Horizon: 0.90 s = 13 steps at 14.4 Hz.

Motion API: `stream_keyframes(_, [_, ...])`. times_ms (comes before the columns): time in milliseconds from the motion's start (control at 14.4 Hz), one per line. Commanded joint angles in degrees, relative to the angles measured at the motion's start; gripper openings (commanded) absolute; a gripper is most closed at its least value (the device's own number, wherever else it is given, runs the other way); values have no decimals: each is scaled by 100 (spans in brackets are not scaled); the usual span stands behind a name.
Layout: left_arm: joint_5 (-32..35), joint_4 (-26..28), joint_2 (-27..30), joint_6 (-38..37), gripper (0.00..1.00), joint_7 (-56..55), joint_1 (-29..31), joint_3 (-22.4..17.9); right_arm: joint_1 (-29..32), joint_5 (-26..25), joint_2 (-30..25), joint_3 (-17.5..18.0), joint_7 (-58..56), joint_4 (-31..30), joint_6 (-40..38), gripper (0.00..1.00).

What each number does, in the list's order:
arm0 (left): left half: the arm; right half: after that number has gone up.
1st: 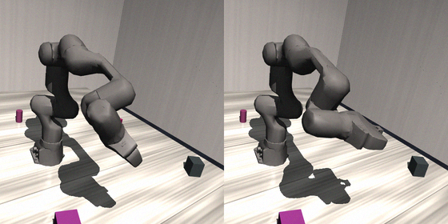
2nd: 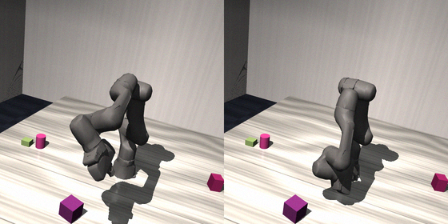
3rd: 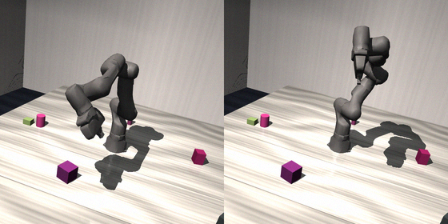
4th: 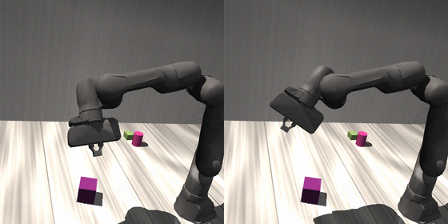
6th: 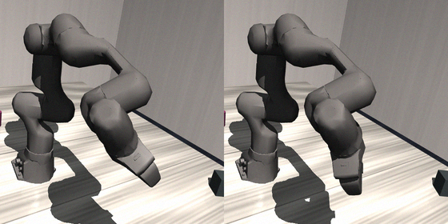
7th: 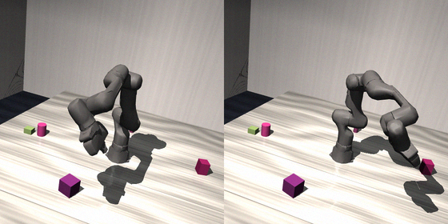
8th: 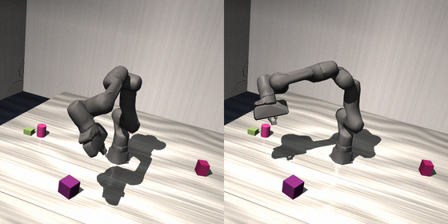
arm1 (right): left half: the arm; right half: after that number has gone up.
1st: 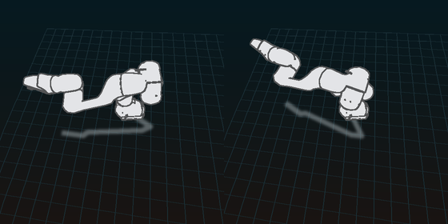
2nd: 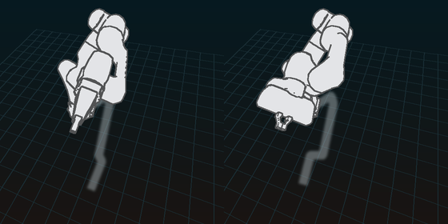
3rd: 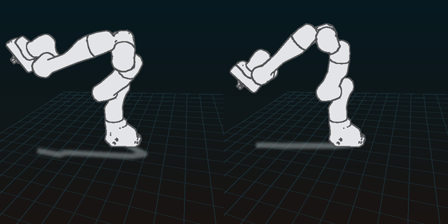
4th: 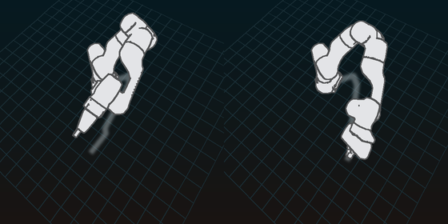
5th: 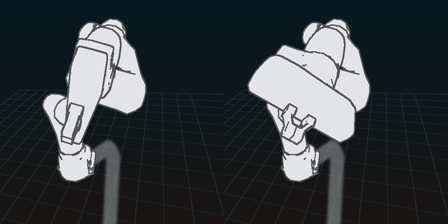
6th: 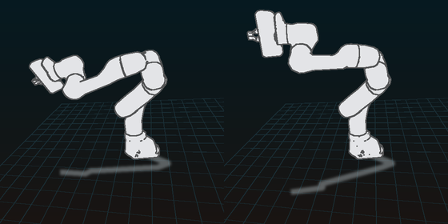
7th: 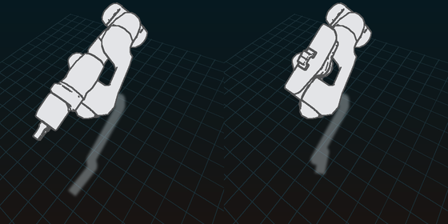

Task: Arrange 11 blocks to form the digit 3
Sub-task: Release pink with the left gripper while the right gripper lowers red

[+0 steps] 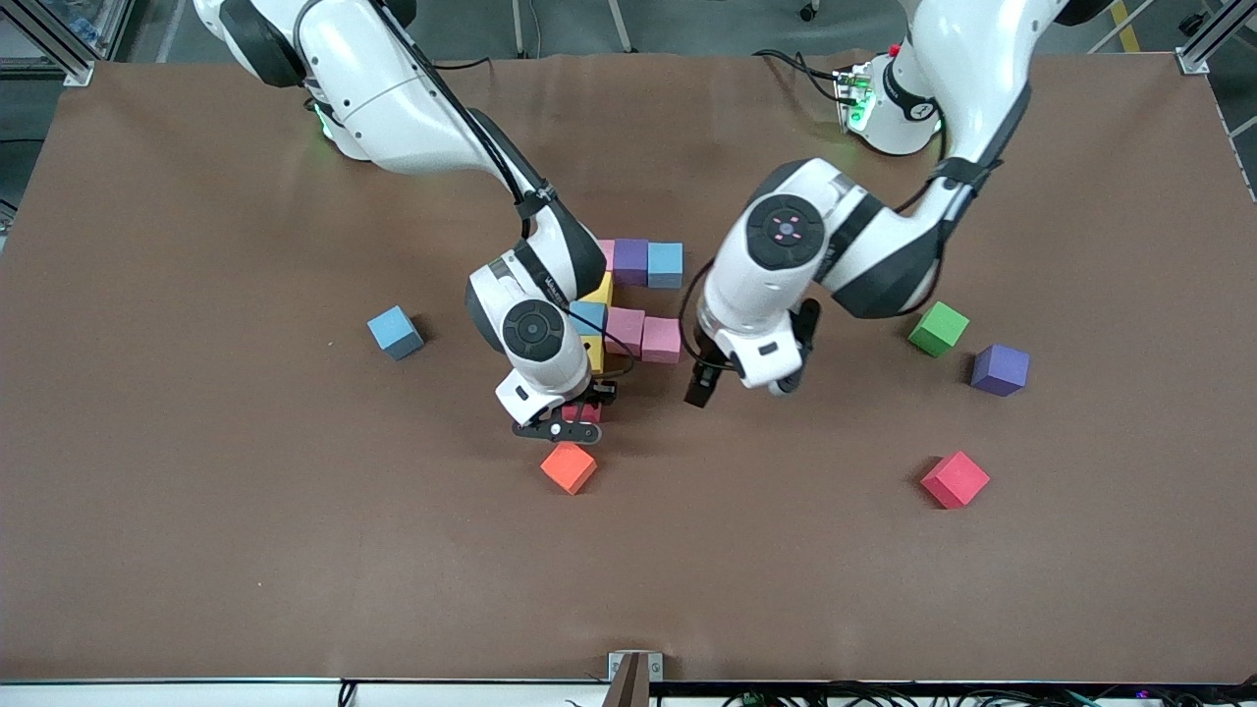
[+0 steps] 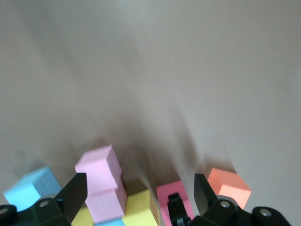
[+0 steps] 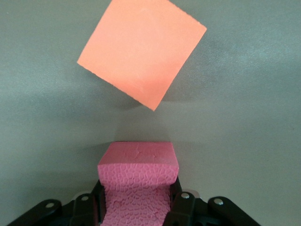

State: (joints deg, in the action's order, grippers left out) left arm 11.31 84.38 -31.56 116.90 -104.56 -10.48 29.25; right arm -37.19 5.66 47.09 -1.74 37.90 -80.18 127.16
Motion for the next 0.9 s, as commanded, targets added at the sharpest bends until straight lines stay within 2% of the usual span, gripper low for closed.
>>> stream_keyframes(0, [91, -229, 150, -317, 100, 1284, 405, 20, -43, -135, -68, -29, 86, -200, 73, 0])
stream_keyframes(208, [73, -265, 238, -641, 100, 2997, 933, 55, -69, -170, -77, -29, 95, -209, 20, 0])
stream_keyframes(277, [82, -265, 255, -851, 100, 3272, 995, 55, -69, -179, -86, -37, 86, -209, 2, 0])
stream_keyframes(832, [73, -273, 1177, -1529, 100, 3977, 1487, 46, -69, -276, -112, -55, 121, -209, -182, 0])
